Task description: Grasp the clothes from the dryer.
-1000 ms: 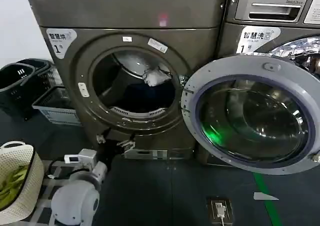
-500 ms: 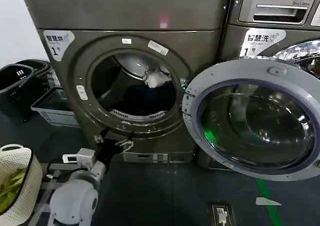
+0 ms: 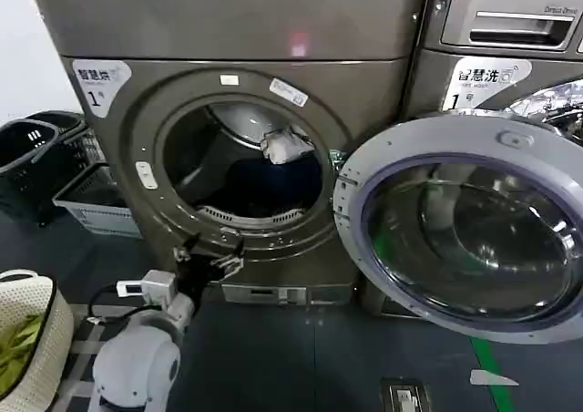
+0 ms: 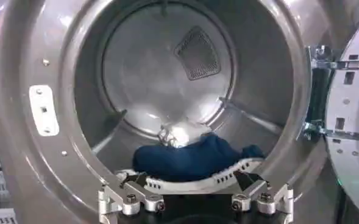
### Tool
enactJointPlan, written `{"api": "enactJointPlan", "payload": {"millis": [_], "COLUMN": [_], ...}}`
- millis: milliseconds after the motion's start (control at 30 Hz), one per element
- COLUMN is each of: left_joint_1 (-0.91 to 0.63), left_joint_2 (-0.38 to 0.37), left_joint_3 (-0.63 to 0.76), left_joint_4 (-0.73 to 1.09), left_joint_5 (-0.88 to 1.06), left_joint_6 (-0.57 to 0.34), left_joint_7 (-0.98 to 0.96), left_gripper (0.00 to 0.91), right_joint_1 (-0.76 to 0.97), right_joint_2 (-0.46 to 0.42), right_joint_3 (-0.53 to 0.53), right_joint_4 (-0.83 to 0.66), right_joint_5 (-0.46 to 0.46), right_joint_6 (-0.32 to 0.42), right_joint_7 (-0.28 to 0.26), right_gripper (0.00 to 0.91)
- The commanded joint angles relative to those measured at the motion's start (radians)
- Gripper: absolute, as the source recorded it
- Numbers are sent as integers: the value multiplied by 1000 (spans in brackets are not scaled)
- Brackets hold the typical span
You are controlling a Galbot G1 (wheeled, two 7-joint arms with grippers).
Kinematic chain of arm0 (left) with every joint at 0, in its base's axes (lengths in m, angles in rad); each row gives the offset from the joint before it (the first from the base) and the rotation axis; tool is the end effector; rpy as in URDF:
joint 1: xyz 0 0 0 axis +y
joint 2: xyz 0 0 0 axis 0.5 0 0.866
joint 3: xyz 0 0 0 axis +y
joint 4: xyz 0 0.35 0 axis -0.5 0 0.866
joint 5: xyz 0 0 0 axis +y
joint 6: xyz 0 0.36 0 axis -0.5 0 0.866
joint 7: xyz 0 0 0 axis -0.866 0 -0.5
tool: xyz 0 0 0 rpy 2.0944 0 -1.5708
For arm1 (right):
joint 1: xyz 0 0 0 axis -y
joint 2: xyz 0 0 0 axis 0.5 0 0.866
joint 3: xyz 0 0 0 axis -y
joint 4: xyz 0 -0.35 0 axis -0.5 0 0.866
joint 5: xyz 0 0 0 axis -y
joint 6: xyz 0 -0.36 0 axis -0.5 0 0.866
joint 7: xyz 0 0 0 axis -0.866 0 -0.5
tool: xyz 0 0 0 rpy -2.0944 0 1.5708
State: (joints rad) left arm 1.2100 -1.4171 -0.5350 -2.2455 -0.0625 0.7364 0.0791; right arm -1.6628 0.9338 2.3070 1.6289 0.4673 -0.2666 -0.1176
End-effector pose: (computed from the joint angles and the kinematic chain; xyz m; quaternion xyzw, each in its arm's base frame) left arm 0.2574 0.0223 -0.1671 -0.0556 -0.9907 -0.0472 0.1147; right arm -0.0940 -0.4781 -0.0016 0.5848 0.7805 -0.1944 0.1055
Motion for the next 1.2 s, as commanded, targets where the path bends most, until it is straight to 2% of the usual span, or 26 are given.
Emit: {"api": "enactJointPlan", "payload": {"millis": [33,1200], "left_joint_1": [4,-5], "left_joint_2": [3,6], "left_joint_3": [-1,-2], "left_joint_4": [-5,11], "left_joint_5": [13,6], "left_joint_6": [49,49], "left_joint_7": [11,5], "left_gripper": [907,907], "right_joint_1": [0,5], "right_joint_2": [1,13], "right_joint_3": [0,1], "right_joint_4": [-1,-2], "right_joint_5": [0,-2], "right_joint_6": [0,3], "right_joint_7": [0,0], "right_gripper": [907,907]}}
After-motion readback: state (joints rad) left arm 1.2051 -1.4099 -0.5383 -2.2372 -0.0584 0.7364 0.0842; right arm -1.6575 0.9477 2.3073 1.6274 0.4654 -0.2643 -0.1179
